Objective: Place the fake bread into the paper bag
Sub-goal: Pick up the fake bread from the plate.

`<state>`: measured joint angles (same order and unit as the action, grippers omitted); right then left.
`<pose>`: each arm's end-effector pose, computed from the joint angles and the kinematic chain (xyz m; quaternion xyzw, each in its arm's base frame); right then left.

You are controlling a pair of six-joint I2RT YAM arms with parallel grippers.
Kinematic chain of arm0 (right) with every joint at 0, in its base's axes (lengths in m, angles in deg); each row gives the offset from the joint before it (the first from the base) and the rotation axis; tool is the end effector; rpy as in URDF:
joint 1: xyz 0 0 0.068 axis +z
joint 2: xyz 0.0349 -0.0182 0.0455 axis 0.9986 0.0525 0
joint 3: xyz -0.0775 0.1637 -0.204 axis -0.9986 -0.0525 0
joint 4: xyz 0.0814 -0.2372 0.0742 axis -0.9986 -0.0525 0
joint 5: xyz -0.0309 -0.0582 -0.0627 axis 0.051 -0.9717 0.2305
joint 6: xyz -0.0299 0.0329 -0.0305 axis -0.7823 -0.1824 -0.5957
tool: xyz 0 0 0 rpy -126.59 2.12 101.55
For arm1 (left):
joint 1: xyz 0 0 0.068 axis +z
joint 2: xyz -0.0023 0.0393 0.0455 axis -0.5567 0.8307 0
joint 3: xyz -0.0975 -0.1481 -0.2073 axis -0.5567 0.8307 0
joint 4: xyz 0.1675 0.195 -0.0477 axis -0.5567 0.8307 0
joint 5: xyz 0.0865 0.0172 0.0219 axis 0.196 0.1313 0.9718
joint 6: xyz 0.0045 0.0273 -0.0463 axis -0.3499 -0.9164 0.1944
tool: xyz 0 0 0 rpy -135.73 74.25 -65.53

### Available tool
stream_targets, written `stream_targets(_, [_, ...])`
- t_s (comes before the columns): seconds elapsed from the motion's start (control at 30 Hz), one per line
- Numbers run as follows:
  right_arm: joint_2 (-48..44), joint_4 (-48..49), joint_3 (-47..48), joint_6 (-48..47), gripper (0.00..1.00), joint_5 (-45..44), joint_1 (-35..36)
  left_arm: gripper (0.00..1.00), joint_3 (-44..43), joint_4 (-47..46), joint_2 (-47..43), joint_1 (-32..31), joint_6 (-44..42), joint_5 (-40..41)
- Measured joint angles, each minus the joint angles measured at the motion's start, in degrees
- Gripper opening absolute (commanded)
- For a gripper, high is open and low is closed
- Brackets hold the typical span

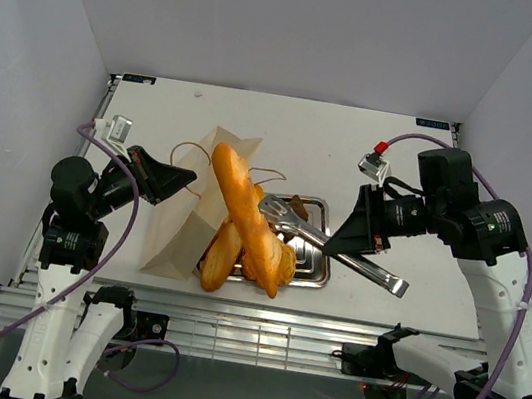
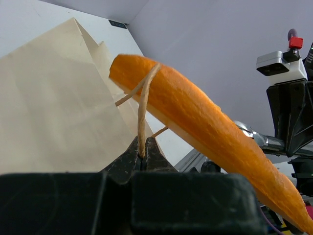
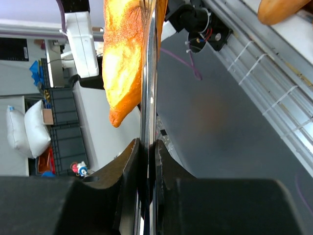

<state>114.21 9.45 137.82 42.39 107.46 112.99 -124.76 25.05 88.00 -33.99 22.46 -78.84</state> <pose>0.1330 0.0974 0.4495 -0.1657 0.8181 0.5383 0.1160 0.1334 -0.0252 0.3762 0.0108 0.7155 -0.4821 0.5055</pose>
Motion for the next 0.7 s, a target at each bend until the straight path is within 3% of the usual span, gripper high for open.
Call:
stream_targets(0.4, [5.64,-0.22,3.45,8.41,0.08,-2.80,7.10,0.00,0.00,-0.76,-1.09,0.00,0.20,-0.26])
stream_targets(0.7, [8.39,2.51,5.68,17.00,0.08,-7.72,8.28,0.00,0.00,-1.68,-2.47,0.00,0.94,-1.40])
